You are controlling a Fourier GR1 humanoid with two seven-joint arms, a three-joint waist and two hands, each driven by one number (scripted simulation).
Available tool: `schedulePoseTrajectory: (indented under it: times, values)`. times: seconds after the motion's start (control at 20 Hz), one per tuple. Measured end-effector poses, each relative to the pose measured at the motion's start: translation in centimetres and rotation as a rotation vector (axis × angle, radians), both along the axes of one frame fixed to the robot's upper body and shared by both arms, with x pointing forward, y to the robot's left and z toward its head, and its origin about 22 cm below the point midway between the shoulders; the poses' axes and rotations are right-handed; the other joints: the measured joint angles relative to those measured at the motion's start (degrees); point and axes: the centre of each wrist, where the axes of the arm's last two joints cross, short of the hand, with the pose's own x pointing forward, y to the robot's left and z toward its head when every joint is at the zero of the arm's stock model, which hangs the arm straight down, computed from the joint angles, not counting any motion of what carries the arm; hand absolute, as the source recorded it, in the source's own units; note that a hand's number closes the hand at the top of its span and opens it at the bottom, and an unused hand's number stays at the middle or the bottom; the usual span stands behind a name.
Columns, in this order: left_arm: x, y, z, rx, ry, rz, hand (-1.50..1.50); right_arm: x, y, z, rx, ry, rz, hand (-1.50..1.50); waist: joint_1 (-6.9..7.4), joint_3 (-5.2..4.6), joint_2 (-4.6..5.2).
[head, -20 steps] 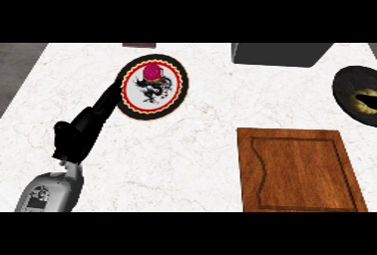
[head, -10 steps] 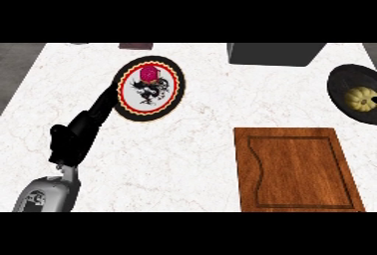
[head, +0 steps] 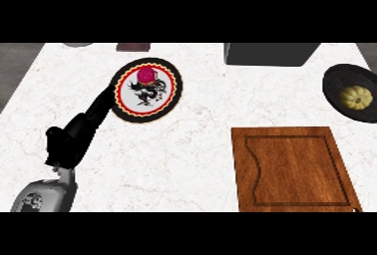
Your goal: Pick the squash from the cutting board and place it in the pan
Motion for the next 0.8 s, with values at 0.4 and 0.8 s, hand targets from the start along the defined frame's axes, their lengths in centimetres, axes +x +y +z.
schedulePoseTrajectory:
  times: [0.4, 0.8]
  values:
    - [0.0, -0.1, -0.4, 0.009, 0.007, 0.017, 0.00, -2.9, 0.4, -3.2, 0.013, -0.039, 0.038, -1.50, -0.75, -0.19, -0.48]
    - [-0.8, 0.2, -0.3, 0.000, 0.010, 0.016, 0.00, -5.1, 1.8, -6.4, 0.012, -0.040, 0.038, -1.50, -0.95, -0.23, -0.69]
